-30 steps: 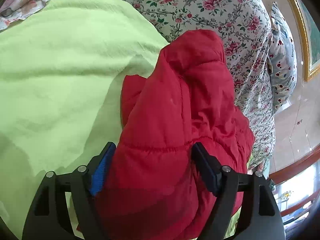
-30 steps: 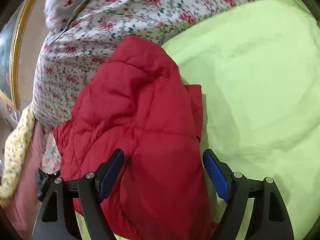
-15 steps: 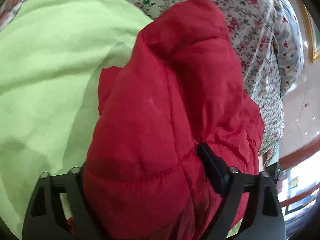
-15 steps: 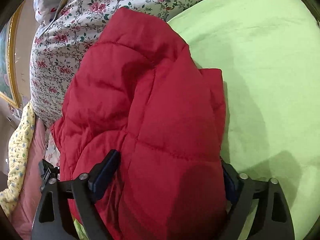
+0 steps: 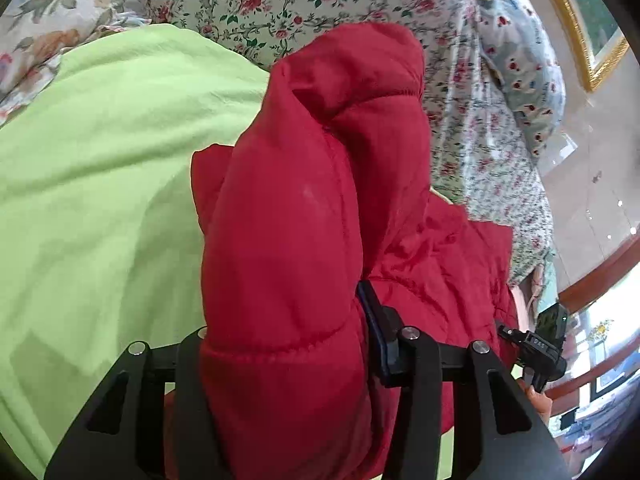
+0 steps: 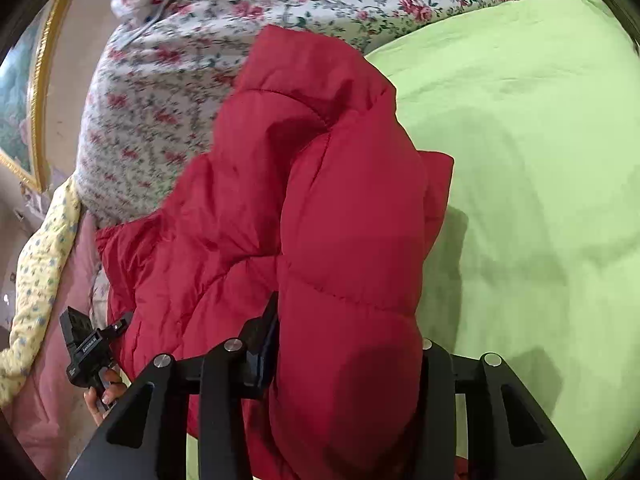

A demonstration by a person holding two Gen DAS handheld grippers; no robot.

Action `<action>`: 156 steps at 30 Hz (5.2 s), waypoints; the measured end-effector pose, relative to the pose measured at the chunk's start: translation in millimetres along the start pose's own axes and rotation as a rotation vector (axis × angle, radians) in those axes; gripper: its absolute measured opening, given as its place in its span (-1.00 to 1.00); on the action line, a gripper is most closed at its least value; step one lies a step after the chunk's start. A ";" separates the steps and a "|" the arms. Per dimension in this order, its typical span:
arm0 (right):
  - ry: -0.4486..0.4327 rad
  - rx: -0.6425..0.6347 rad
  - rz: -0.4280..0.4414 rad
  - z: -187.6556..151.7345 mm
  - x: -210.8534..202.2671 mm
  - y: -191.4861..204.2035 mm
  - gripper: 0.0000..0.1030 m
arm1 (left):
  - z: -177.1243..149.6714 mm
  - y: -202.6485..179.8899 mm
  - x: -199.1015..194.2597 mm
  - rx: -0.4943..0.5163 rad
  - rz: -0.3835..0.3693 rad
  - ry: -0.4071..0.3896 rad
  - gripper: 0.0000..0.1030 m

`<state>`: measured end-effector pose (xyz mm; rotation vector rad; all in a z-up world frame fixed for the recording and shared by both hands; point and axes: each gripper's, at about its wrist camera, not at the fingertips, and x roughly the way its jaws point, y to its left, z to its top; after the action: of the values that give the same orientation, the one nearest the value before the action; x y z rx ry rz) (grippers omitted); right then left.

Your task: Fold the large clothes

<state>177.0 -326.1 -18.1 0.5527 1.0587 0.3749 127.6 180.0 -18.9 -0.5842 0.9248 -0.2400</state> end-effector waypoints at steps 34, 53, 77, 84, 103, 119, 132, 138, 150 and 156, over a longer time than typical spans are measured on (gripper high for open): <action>-0.003 0.014 0.002 -108.2 -53.9 5.6 0.23 | -105.3 12.3 -60.7 0.042 0.169 0.002 0.26; -0.127 -0.096 -0.236 -100.3 -80.4 37.3 0.91 | -99.2 -20.4 -78.4 0.172 0.348 -0.107 0.67; -0.188 -0.275 -0.368 -70.7 -50.7 83.6 -0.64 | -62.6 -47.1 -31.0 0.299 0.372 -0.080 -0.55; -0.127 -0.232 -0.401 -62.5 -18.5 65.2 -0.59 | -65.5 -26.8 -5.5 0.245 0.365 -0.039 -0.54; -0.127 -0.172 -0.368 -66.0 -12.8 47.1 -0.40 | -63.6 -18.3 -15.8 0.175 0.337 -0.062 0.17; -0.124 -0.143 -0.372 -65.3 -17.0 48.6 -0.19 | -91.2 -47.2 -88.8 0.221 0.309 -0.168 0.41; -0.267 -0.233 -0.350 -102.5 -91.6 91.1 0.33 | -140.1 -94.1 -83.4 0.373 0.234 -0.073 0.41; -0.195 -0.334 -0.306 -138.6 -96.8 114.3 0.36 | -157.8 -104.9 -82.6 0.404 0.210 -0.041 0.44; -0.094 -0.385 -0.316 -166.8 -61.6 117.0 0.50 | -180.9 -123.4 -64.8 0.437 0.302 0.026 0.44; -0.110 -0.367 -0.297 -168.3 -57.1 106.7 0.52 | -181.3 -111.7 -31.1 0.368 0.386 0.053 0.47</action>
<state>-2.0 -229.8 22.8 0.0838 0.9210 0.2642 -31.4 34.9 -17.9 -0.0557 0.9955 -0.0737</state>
